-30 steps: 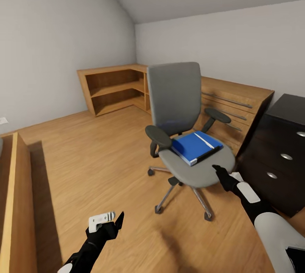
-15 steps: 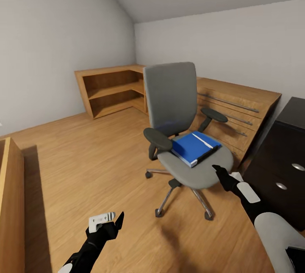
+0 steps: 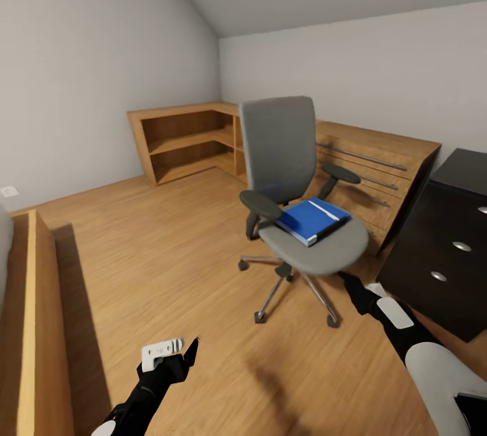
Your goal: In the bedroom, organize the workspace by keeping the computer under the desk, ensuring the monitor is on the desk, placing the keyboard on the desk next to the monitor, placing the mouse on the desk next to the keyboard, moving the folder from the swivel chair onto the desk next to the mouse, stacking the notebook on top of the folder with the pen on top of the notebook, and positioning the swivel chair next to the desk.
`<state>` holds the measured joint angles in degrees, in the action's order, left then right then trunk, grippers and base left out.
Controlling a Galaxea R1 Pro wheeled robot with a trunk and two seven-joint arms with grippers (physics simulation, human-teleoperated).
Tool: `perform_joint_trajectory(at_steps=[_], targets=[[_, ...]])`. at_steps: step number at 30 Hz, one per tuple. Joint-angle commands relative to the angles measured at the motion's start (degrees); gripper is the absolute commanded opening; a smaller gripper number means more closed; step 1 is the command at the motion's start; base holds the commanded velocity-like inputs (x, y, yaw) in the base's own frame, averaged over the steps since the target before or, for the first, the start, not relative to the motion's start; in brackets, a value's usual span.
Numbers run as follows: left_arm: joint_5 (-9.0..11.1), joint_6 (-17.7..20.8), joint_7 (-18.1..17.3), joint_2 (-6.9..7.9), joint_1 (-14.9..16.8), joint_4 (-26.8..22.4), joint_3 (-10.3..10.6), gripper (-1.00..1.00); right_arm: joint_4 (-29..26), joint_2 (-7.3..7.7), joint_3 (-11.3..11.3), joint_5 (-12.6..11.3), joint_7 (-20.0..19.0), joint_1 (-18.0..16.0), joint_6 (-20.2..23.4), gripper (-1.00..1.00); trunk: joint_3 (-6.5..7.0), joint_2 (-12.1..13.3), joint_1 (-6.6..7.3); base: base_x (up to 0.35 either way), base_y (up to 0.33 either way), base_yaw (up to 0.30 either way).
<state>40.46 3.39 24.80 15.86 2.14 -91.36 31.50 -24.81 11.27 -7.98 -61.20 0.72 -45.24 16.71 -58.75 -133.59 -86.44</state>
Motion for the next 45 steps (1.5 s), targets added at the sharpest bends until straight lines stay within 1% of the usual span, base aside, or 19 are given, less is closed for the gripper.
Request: perform_joint_trajectory(at_steps=[1, 9, 13, 14, 15, 21, 22, 25, 27, 31, 36, 45], targets=[[0.23, 0.1, 0.42, 0.05, 0.06, -0.07, 0.14, 1.0, -0.06, -0.02, -0.3, -0.24, 0.08, -0.03, 0.34, 1.0, -0.05, -0.02, 0.04, -0.273, 0.21, 0.0], [0.24, 0.09, 0.42, 0.05, 0.06, -0.07, 0.14, 1.0, -0.13, -0.23, -0.14, -0.2, 0.08, -0.03, 0.19, 1.0, -0.05, -0.02, 0.04, -0.244, 0.19, 0.0], [0.29, 0.1, 0.43, 0.05, 0.06, -0.08, 0.14, 1.0, -0.09, -0.41, 0.98, -0.12, -0.92, -0.03, 0.17, 1.0, -0.05, -0.02, 0.04, -0.061, 0.048, 0.0], [0.29, 0.11, 0.43, 0.05, 0.06, -0.07, 0.14, 1.0, -0.07, -0.45, 1.34, -0.11, -1.3, -0.03, 0.17, 1.0, -0.05, -0.02, 0.04, -0.034, 0.027, 0.0], [0.3, 0.12, 0.43, 0.05, 0.06, -0.06, 0.14, 1.0, -0.03, -0.52, 2.22, -0.09, -2.14, -0.03, 0.17, 1.0, -0.05, -0.02, 0.04, -0.022, 0.017, 0.0], [0.32, 0.12, 0.43, 0.02, 0.06, -0.05, 0.14, 1.0, 0.16, -0.61, 5.78, -0.11, -4.76, -0.03, 0.05, 1.0, -0.05, -0.02, 0.04, -0.011, 0.008, 0.0], [0.32, 0.12, 0.43, 0.0, 0.06, -0.05, 0.14, 1.0, 0.26, -0.64, 6.75, -0.16, -5.51, -0.03, 0.03, 1.0, -0.05, -0.02, 0.04, -0.004, 0.003, 0.0], [0.32, 0.13, 0.43, -0.02, 0.06, -0.05, 0.14, 1.0, 0.43, -0.71, 7.62, -0.2, -6.35, -0.03, -0.04, 1.0, -0.05, -0.02, 0.04, -0.002, 0.002, 0.0], [0.32, 0.13, 0.43, -0.02, 0.06, -0.05, 0.14, 1.0, 0.49, -0.91, 7.97, -0.19, -6.69, -0.03, -0.06, 1.0, -0.05, -0.02, 0.04, -0.001, 0.001, 0.0], [0.32, 0.13, 0.43, -0.03, 0.06, -0.05, 0.18, 1.0, 0.53, -1.82, 8.37, -0.08, -7.11, -0.03, -0.09, 1.0, -0.05, -0.02, 0.04, 0.0, 0.0, 0.0], [0.32, 0.13, 0.43, -0.1, 0.06, 0.0, 0.4, 1.0, 0.55, -2.39, 8.57, -0.03, -7.25, -0.03, -0.15, 1.0, -0.05, -0.02, 0.04, 0.036, 0.0, 0.0], [0.26, 0.13, 0.43, -0.12, 0.06, 0.08, 0.8, 1.0, 0.56, -2.71, 8.95, -0.07, -7.3, -0.03, -0.19, 1.0, -0.05, -0.02, 0.04, 0.216, 0.0, 0.0]])
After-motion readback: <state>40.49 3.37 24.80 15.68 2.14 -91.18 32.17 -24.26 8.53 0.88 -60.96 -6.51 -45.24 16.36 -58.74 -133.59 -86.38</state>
